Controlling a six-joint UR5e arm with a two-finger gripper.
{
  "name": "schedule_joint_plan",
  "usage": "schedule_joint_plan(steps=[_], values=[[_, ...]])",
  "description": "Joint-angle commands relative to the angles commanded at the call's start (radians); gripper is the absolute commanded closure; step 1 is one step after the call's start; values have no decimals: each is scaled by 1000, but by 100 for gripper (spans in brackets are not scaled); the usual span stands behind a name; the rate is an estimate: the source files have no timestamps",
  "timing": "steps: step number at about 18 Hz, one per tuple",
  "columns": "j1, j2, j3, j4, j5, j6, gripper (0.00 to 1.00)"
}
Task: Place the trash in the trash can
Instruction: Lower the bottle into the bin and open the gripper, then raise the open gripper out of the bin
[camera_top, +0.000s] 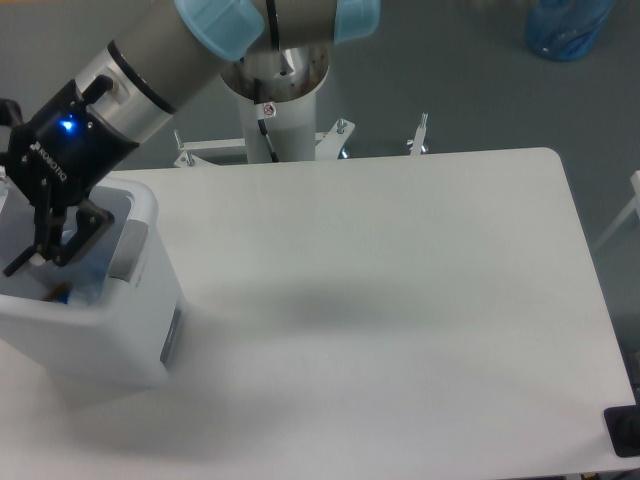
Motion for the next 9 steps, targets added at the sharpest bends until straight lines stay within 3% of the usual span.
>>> schedule_joint_plan(steps=[6, 9], values=[[135, -2, 23, 6, 3, 17, 0], [187, -20, 55, 6, 159, 109, 0]])
